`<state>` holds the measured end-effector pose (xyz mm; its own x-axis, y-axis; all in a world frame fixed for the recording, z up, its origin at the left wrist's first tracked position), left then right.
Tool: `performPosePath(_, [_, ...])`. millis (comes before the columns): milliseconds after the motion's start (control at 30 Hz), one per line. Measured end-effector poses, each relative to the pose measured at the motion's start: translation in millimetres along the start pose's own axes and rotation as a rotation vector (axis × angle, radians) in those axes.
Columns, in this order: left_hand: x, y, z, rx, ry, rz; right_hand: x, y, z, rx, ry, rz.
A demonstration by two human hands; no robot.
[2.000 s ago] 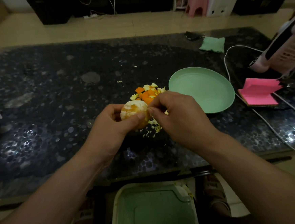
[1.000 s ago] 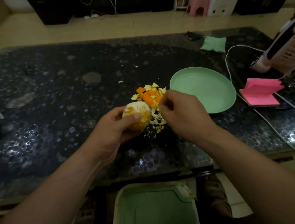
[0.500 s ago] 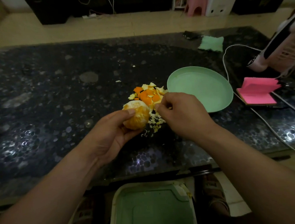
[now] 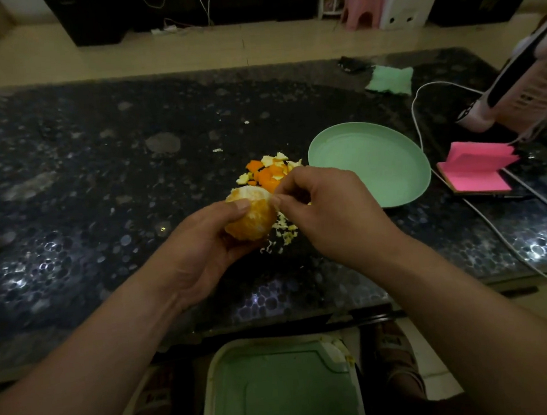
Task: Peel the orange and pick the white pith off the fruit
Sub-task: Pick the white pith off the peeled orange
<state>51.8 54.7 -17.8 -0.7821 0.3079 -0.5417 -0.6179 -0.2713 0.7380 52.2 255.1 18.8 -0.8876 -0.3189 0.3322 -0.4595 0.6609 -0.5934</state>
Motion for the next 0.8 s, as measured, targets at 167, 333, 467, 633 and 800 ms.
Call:
performPosePath(167, [-0.3,-1.0,5.0,0.070,0.067,0.066,-2.2,-2.0,-1.5,-0.059,-0.028,-0.013])
performPosePath(333, [-1.8,-2.6,8.3,0.096,0.105,0.109,-1.1,-3.7,1.9,-0.151,-0.044,-0.049])
performPosePath(467, [-2.5,-3.5,11.1,0.096,0.118,0.151,-1.1,-7.1,4.8,-0.205,0.005,-0.112])
performPosePath(633, [-3.8,-1.1,10.3,0.079,0.082,0.164,-0.7,-8.0,4.1,-0.207,0.107,-0.155])
performPosePath(800, [-6.3,1.9,5.3,0.051,0.020,0.151,-0.8,-3.9,3.3,-0.045,0.153,-0.113])
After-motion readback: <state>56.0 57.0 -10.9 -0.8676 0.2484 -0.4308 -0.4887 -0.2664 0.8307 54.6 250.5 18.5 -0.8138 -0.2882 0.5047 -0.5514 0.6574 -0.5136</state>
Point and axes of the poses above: each hand's wrist, its own x-axis towards the middle knuckle, its own z-axis out of the palm, y = z × x, the point moved 1 cm from there along x, towards the middle knuckle, and after that the axes turned 12 degrees about -z, right-handed, at the moved point
